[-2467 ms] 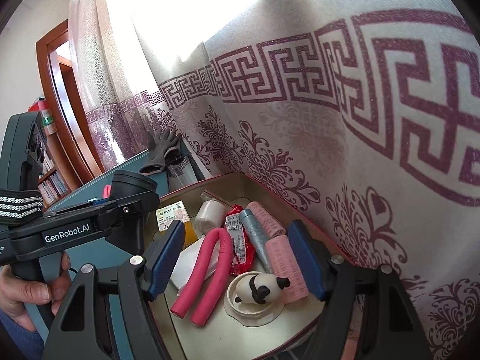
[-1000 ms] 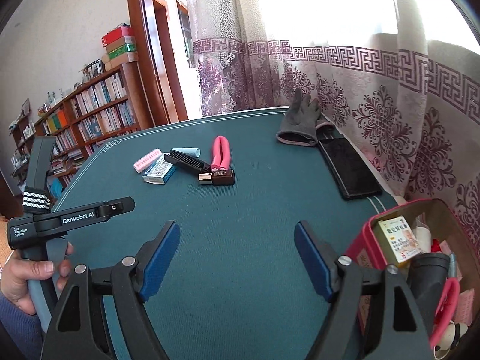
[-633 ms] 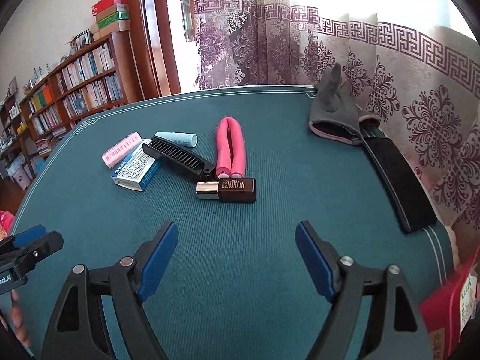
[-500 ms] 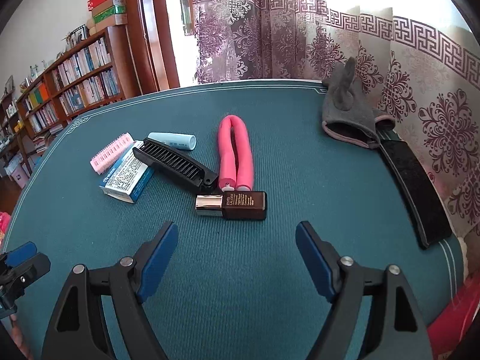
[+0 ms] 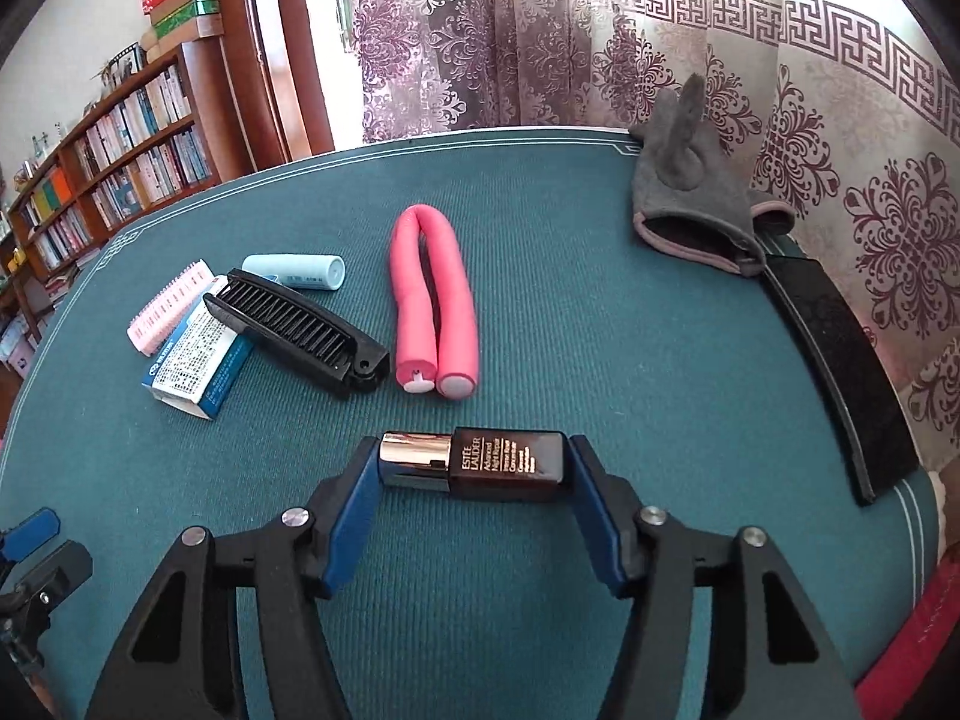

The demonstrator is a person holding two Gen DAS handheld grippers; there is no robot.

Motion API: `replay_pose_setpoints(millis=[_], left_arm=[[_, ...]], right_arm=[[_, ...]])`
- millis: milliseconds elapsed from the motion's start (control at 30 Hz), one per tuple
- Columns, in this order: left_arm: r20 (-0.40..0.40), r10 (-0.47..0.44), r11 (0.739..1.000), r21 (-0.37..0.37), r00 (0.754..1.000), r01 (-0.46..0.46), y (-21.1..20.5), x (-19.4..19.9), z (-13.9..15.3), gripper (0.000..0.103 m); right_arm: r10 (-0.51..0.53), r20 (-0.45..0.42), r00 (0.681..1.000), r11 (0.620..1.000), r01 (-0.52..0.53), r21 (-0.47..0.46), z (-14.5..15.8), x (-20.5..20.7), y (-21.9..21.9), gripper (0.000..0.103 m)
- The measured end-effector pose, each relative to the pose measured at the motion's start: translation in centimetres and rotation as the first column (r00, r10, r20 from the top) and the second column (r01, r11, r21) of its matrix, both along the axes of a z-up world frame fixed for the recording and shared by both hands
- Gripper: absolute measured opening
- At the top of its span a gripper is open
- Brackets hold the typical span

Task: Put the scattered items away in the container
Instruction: 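Grasp the white-and-blue medicine box with the left gripper while the right grasps the dark serum bottle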

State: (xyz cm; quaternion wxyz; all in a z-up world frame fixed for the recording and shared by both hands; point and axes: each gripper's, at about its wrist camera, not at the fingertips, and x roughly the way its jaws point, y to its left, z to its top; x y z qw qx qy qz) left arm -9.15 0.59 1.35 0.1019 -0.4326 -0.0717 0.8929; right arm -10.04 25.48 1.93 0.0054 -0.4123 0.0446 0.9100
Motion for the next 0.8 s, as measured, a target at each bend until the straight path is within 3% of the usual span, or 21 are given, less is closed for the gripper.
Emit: replay_pose_setpoints(millis=[333, 633, 667, 700, 733, 800], left_arm=[[-0.079, -0.068, 0.995, -0.074, 0.995, 0.062, 5.9, -6.6, 1.7, 0.088], [-0.057, -0.089, 0.985, -0.156, 0.994, 0.08, 8.4, -10.7, 0.4, 0.088], [-0.055, -0.096, 0.984, -0.159, 0.994, 0.086, 8.6, -10.9, 0.2, 0.084], [-0.059, -0.097, 0.98, -0.177, 0.994, 0.086, 8.8, -11.1, 0.1, 0.074], [-0.065, -0.1, 0.977, -0.197, 0.993, 0.085, 9.0, -11.1, 0.2, 0.057], [-0.063, -0.124, 0.977, -0.184, 0.99, 0.11, 9.0, -11.1, 0.5, 0.055]], right_arm=[[-0.025, -0.026, 0.999, 0.998, 0.023, -0.05, -0.1, 1.8, 1.5, 0.065], [-0.023, -0.034, 0.999, 0.997, 0.021, -0.076, -0.1, 2.0, 1.6, 0.065], [-0.023, -0.034, 0.999, 0.997, 0.021, -0.073, -0.2, 2.0, 1.6, 0.065], [-0.023, -0.034, 0.999, 0.997, 0.021, -0.069, -0.2, 2.0, 1.5, 0.065], [-0.023, -0.034, 0.999, 0.997, 0.021, -0.068, -0.2, 2.0, 1.5, 0.065], [-0.023, -0.036, 0.999, 0.997, 0.021, -0.073, -0.2, 2.0, 1.6, 0.065]])
